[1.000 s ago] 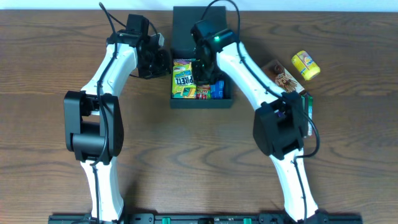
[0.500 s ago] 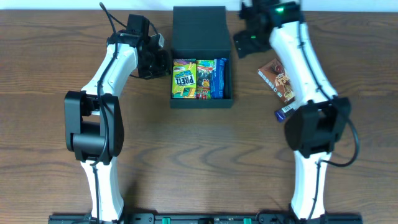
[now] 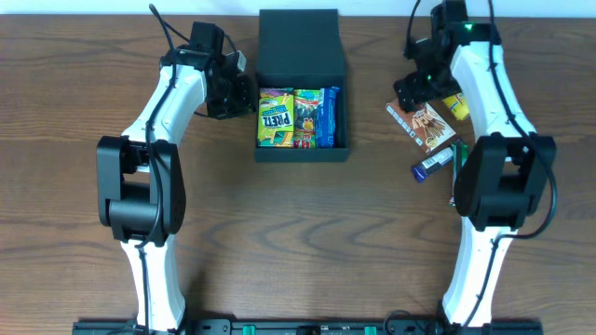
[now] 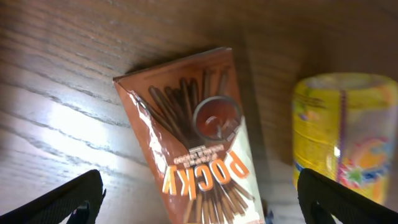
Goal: Pack container
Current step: 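Move the right gripper to the brown POCKY box on the table, then grasp the POCKY box with the right gripper and lift it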
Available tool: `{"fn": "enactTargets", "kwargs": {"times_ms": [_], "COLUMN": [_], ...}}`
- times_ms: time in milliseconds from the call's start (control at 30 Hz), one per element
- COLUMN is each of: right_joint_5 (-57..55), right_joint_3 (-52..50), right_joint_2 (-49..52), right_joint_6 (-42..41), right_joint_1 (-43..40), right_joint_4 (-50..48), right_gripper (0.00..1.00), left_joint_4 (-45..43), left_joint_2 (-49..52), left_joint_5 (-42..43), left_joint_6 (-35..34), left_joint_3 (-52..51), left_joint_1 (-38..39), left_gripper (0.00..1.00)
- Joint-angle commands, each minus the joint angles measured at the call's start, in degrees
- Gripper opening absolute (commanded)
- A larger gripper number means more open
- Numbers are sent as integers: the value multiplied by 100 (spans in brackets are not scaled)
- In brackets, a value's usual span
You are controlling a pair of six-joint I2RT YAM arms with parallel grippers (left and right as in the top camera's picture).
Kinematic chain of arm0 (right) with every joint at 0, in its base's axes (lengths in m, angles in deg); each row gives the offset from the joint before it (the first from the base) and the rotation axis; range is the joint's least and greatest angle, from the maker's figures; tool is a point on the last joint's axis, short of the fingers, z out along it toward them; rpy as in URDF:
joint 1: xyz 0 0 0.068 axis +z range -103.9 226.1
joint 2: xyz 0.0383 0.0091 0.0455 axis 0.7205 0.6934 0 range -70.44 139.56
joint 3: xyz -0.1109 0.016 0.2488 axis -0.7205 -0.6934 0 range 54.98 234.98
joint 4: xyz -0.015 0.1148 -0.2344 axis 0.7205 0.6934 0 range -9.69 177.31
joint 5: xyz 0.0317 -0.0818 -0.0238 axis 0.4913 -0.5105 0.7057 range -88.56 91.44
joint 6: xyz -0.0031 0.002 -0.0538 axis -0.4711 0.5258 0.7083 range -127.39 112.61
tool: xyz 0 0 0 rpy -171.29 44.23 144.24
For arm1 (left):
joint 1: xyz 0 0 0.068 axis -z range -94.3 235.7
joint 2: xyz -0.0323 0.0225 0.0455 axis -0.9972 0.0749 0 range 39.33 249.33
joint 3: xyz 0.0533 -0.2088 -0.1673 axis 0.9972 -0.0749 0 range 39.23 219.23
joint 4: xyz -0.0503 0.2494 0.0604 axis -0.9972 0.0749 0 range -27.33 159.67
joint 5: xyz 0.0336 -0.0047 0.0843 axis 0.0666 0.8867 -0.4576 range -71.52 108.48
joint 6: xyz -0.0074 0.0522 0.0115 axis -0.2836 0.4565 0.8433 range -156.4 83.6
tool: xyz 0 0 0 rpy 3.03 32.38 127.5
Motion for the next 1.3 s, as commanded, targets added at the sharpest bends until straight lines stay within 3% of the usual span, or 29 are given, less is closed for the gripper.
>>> {"fn": "enactTargets", "kwargs": {"times_ms": [0, 533, 1267], "right_joint_5": [0, -251, 389], "right_joint_3": [-282, -1156, -1161], "right_joint_2": [-13, 4, 275], "right_joint_6": [271, 269, 201], "right_joint_1": [48, 24, -157], "right_joint_4": [-125, -1134, -1126], "right_gripper": [99, 99, 99], "left_joint_4": [28, 24, 24], "left_joint_2": [83, 83, 83], "left_joint_5": [-59, -66, -85], "left_joint_6": [-81, -131, -131], "left_joint_3": [-44, -44, -44], "left_joint_1": [22, 22, 22], "left_gripper": [6, 7, 7]}}
